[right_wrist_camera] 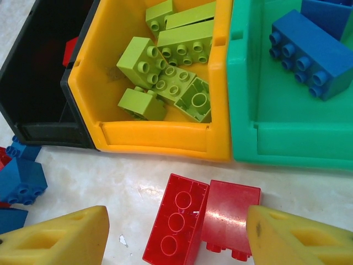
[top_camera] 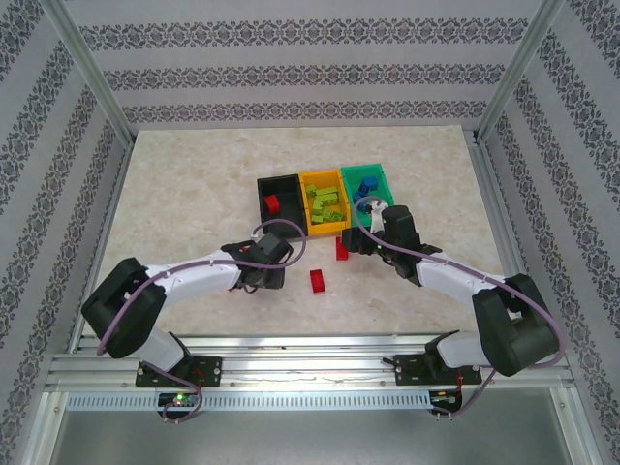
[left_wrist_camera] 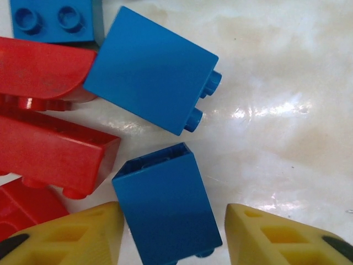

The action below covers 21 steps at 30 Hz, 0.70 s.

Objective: Sort the legos into containers by color
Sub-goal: Pick up the lego from the middle-left of the table, then place the lego in the container.

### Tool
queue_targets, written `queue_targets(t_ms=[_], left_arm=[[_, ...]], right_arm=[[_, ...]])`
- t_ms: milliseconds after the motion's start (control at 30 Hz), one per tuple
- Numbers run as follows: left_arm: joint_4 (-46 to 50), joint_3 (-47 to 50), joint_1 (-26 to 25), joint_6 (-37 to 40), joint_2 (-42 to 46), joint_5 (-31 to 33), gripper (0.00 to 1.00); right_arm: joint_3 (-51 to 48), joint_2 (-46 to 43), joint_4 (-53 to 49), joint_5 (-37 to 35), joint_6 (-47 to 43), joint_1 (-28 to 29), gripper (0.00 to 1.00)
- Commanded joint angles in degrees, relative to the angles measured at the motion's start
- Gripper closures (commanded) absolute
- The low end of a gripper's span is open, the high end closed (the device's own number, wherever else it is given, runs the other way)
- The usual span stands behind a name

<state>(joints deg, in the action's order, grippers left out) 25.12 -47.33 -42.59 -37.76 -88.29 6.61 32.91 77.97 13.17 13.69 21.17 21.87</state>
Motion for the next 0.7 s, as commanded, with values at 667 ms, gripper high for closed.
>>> queue_targets(t_ms=[667], left_arm=[[-7.57,-20.64,-10.76,8.9,-3.33,7.81,0.78]], right_arm=[[-8.83,-13.75,3.66,-5.43,5.42,-7.57,0.3]])
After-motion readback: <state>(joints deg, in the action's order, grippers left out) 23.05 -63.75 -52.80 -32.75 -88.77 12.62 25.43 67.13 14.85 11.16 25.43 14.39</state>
